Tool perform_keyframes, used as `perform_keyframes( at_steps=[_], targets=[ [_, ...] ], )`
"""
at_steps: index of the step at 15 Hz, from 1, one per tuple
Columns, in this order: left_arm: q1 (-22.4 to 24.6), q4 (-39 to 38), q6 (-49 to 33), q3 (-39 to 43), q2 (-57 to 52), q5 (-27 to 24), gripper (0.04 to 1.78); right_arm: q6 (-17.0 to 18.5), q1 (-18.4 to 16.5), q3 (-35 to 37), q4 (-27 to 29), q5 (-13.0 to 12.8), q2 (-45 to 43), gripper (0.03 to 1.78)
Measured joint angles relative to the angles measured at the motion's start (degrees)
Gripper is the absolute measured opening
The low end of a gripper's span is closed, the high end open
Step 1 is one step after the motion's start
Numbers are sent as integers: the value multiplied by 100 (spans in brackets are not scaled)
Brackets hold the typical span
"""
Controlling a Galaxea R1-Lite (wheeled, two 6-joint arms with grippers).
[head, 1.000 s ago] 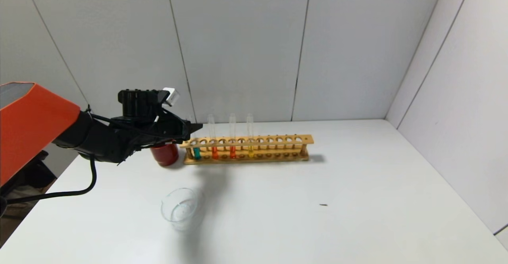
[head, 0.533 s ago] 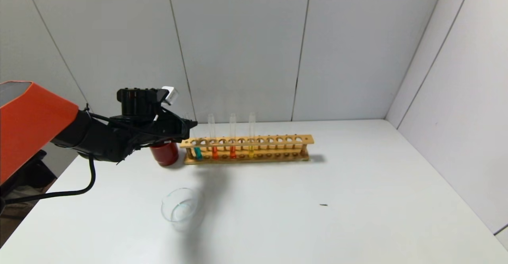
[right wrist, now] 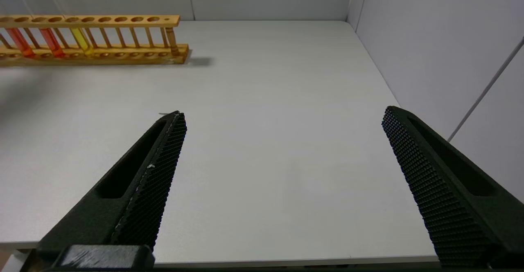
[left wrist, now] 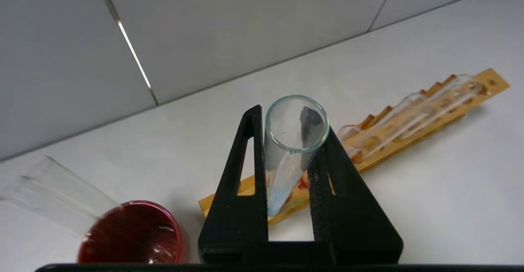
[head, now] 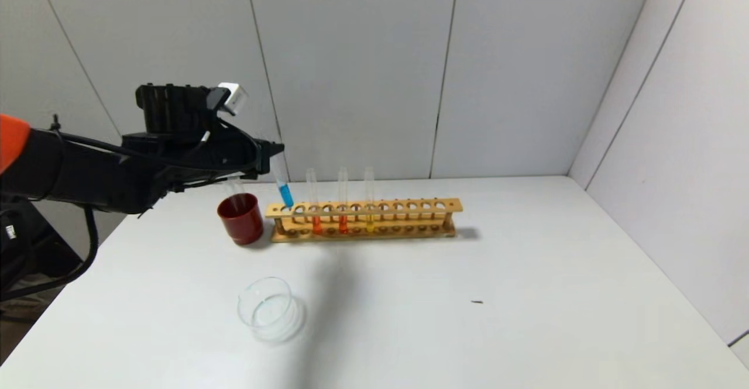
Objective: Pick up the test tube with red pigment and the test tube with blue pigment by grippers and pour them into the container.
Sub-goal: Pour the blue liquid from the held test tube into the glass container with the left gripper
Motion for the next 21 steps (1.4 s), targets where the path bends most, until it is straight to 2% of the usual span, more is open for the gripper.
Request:
perform_keyframes(
  at_steps=[3,6,9,12,21],
  targets=[
    [85,319,176,37,-651,5,33,0,-2,0,0,2,0,175],
    [374,427,689,601,-1208,-20,33,2,2,0,-2,2,0,175],
    [1033,429,1803,1506,-1757,-315,33,2,2,0,-2,2,0,175],
    [1465,444,2886,2089,-2139,-756,33,2,2,0,0,0,0,175],
    [1440,466,4400,3335,-3005,-878,33,2,0,0,0,0,0,175]
  ],
)
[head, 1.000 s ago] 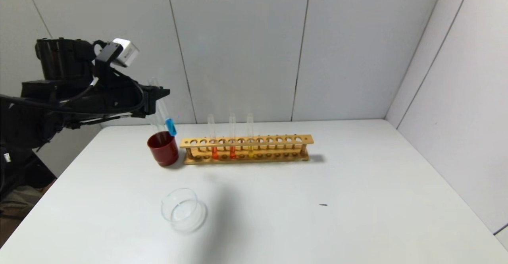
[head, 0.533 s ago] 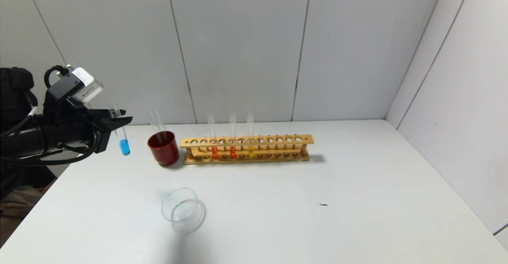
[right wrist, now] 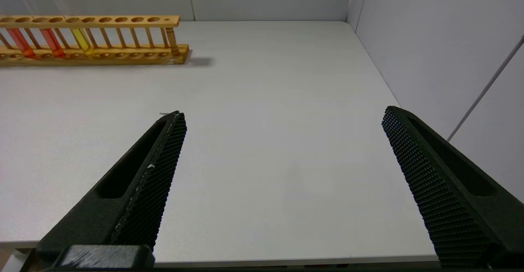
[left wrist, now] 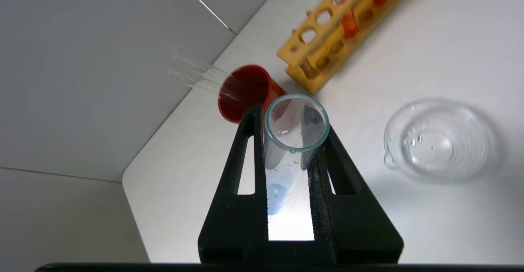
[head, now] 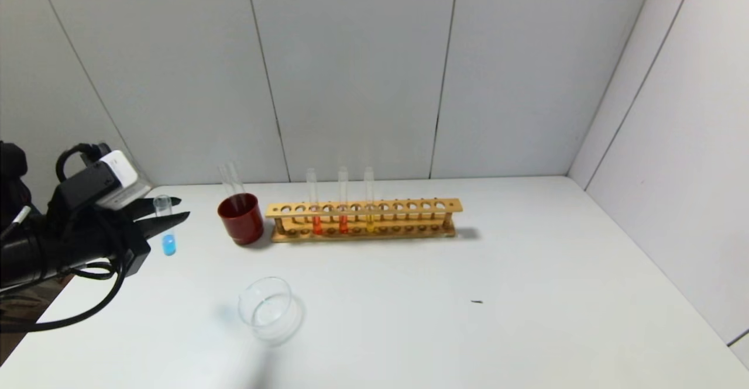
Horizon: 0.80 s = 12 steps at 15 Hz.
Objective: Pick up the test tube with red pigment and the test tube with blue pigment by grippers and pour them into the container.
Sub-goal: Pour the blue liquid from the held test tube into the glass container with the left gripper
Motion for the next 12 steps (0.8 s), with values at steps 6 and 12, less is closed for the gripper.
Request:
perform_keyframes(
  at_steps=[6,12],
  targets=[
    [-38,59,1734,784,20,87,33,0,2,0,0,0,0,175],
    [-319,83,2761,592,356,585,33,0,0,0,0,2,0,175]
  ],
)
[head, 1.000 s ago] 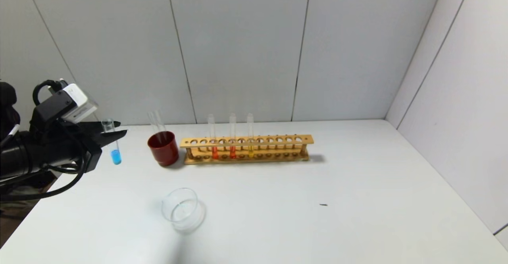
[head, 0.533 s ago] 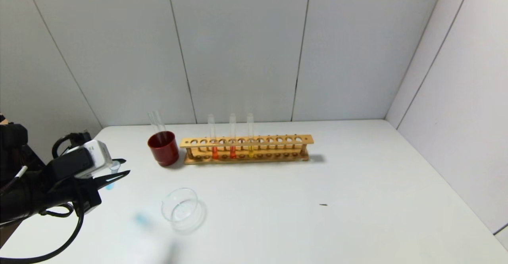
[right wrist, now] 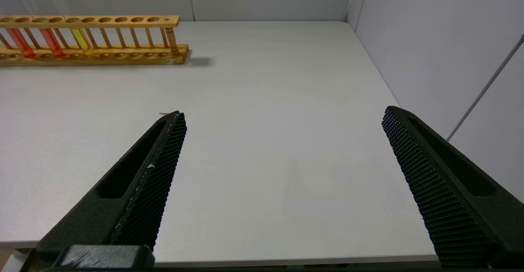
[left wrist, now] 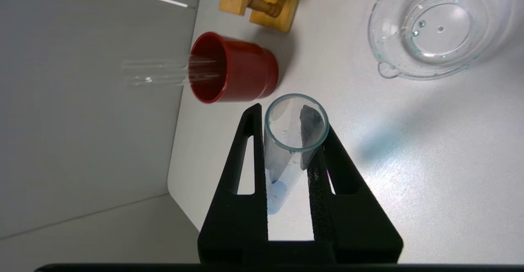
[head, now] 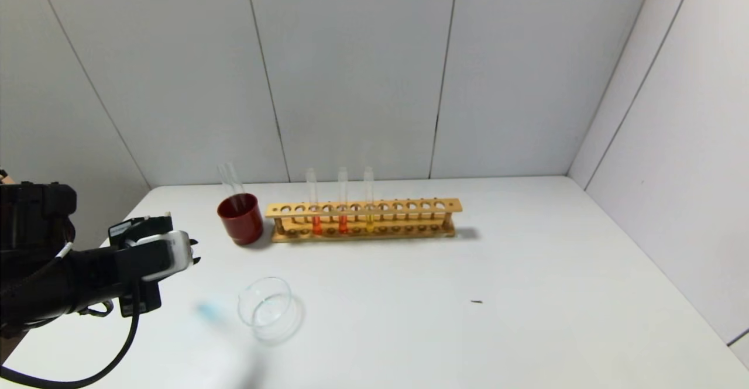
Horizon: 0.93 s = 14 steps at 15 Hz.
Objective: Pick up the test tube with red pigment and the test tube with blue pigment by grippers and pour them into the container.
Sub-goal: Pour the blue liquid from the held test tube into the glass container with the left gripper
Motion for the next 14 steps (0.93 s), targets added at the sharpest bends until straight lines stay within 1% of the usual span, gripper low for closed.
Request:
perform_keyframes(
  at_steps=[3,7,10,12,14],
  targets=[
    [-78,22,585,87,123,116,33,0,0,0,0,-2,0,175],
    [-94,24,1396,50,363,149,33,0,2,0,0,-2,0,175],
    [-105,-11,1707,-90,645,151,33,0,0,0,0,-2,0,175],
    [-140,7,2109,-261,798,151,33,0,2,0,0,-2,0,175],
    [-224,18,2220,-289,881,243,33,0,2,0,-2,0,0,175]
  ],
)
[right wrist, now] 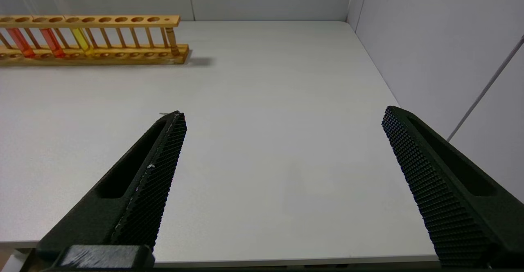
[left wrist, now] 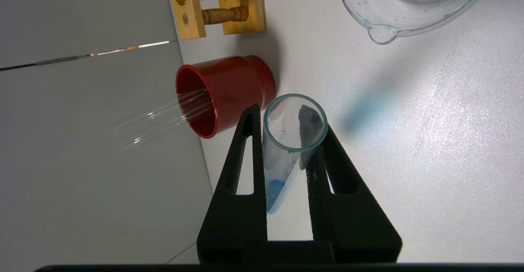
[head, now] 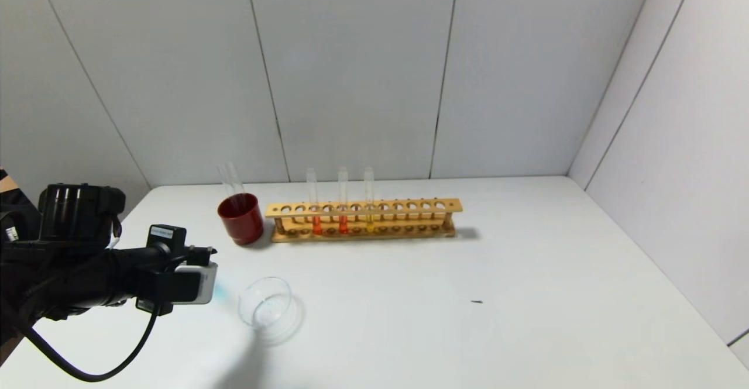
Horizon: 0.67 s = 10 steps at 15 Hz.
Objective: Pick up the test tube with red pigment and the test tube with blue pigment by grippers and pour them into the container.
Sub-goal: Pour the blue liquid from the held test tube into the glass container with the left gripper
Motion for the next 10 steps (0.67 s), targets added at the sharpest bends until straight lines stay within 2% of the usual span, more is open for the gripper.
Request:
perform_keyframes(
  at_steps=[5,9,10],
  targets=[
    [-323,-2,438,-24,152,555,33,-2,0,0,2,0,0,175],
    [-657,124,672,-243,240,1235,33,0,-2,0,2,0,0,175],
    [-742,139,689,-278,273,1257,33,0,-2,0,2,0,0,175]
  ],
)
